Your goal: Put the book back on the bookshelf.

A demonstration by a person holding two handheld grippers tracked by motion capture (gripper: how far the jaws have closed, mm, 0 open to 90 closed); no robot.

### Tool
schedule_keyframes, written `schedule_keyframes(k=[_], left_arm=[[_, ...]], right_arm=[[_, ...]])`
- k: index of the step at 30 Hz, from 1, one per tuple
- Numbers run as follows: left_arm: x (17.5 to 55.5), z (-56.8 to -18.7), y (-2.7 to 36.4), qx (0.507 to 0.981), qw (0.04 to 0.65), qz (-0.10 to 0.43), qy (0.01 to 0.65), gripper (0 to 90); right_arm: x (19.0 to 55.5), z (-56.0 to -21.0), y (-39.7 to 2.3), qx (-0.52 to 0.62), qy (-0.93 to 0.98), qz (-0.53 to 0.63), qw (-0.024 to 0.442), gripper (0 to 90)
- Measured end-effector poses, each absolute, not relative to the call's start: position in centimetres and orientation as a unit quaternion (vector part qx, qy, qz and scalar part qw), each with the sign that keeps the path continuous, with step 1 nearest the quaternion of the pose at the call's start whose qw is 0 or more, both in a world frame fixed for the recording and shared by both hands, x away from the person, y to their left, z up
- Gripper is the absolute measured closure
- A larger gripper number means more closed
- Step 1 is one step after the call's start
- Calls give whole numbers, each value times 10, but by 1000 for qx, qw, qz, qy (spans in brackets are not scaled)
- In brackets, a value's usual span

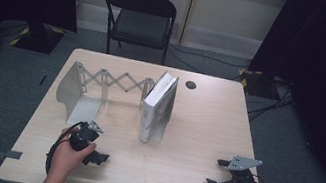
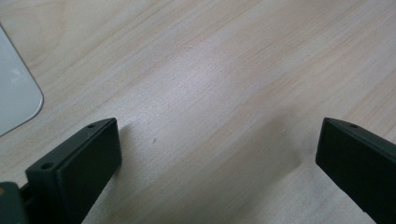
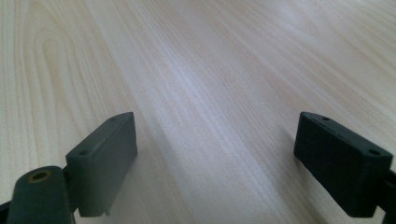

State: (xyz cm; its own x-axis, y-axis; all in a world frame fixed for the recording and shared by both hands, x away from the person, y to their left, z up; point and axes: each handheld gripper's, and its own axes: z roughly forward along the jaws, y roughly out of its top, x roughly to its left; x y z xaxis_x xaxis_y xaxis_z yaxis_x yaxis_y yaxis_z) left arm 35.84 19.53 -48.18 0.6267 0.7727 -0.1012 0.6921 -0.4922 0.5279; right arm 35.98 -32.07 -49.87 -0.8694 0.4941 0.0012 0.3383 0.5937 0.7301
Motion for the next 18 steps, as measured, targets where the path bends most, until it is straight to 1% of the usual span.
schedule_keyframes(k=[11, 18], left_arm=[[354, -488, 194, 865, 277, 113, 403, 0], [353, -489, 194, 863, 282, 122, 401, 0]], right_arm=[[360, -499, -321, 235, 887, 385, 101, 127], [360, -499, -321, 235, 887, 385, 101, 127]])
